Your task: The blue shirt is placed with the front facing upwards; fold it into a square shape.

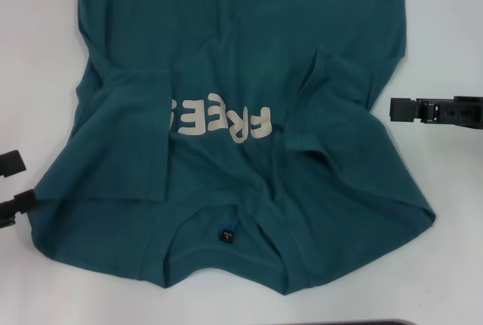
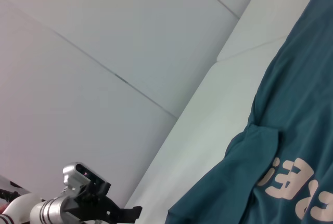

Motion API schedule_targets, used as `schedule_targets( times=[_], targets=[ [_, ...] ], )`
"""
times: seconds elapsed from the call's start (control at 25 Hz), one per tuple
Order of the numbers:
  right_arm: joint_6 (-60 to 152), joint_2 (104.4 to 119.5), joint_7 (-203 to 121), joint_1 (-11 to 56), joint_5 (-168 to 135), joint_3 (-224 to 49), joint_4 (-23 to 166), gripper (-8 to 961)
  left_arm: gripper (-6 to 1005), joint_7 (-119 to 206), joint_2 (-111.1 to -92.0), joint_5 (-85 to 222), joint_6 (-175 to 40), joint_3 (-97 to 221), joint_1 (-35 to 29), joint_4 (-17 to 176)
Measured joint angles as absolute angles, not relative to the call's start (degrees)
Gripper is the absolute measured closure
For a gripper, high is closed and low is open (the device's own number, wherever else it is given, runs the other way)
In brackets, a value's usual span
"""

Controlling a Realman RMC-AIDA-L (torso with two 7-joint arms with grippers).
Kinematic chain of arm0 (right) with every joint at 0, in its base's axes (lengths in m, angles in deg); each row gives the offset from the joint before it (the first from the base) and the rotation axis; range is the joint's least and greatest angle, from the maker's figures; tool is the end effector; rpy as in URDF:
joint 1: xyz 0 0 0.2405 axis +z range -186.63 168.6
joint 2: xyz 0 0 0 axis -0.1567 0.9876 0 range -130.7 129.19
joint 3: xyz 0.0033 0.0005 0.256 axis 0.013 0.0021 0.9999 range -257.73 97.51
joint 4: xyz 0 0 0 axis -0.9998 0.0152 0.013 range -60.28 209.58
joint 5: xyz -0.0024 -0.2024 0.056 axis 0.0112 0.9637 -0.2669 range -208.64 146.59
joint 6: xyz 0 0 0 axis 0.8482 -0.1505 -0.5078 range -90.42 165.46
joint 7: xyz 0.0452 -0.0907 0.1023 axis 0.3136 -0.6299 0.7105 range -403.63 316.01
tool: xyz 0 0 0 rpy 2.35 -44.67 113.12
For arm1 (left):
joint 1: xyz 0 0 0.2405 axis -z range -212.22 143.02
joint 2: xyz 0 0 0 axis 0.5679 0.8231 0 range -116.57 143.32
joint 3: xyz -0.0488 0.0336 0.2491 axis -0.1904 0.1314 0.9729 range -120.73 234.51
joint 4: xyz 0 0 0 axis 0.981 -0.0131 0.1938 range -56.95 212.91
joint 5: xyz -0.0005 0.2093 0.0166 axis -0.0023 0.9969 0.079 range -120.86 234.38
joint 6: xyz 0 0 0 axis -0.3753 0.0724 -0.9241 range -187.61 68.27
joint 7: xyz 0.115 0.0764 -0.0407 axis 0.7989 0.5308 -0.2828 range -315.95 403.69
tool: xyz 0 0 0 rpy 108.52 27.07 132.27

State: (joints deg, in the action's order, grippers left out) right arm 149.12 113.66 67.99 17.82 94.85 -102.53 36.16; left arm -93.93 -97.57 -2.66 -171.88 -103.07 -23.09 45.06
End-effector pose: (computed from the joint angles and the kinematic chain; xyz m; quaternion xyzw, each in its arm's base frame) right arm 0.2931 0.2763 0.0567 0.8247 -0.4870 -0.2872 0.0165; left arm -0.3594 0.1928 0.0766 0.5803 0.7372 0.3439 0.0399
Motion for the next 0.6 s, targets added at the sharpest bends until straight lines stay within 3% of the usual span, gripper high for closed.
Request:
schedule_targets(
  times=[0.12,0.44,0.6],
  targets=[
    [148.8,113.68,68.0,17.9,94.8,-102.5,36.2,131,95,-94.3,-97.19,-2.7,-172.2,-103.7,-22.8,45.1],
    [148.4,113.64,68.0,18.0,94.8,-102.5,36.2,135,220,-93.4,-97.13,3.6,-168.6,-102.4,-22.6,41.6],
    [148.3,113.57,67.9,18.0,94.8,-102.5,36.2,138,215,-92.4,-97.03,5.0,-167.0,-102.4,-22.5,41.3]
  ],
)
